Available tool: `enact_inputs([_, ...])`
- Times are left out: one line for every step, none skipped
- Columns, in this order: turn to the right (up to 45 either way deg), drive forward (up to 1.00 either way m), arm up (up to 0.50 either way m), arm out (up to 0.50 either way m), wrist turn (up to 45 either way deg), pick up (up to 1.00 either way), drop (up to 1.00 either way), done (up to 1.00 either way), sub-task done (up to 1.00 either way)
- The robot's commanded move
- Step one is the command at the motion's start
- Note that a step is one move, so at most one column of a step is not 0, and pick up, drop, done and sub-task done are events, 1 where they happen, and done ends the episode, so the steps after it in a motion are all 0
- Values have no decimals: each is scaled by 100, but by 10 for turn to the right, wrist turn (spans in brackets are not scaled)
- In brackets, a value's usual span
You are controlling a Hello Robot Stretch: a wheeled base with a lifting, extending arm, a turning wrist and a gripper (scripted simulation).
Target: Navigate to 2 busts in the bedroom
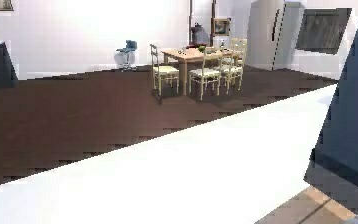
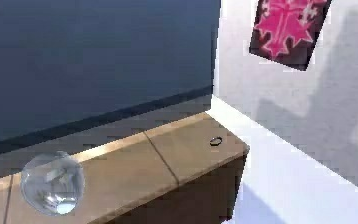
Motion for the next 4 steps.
enact_inputs([-300, 0, 0, 0, 0, 0, 0, 0, 0])
enact_inputs([0, 65, 0, 0, 0, 0, 0, 0, 0])
enact_inputs([150, 0, 0, 0, 0, 0, 0, 0, 0])
enact_inputs([0, 100, 0, 0, 0, 0, 0, 0, 0])
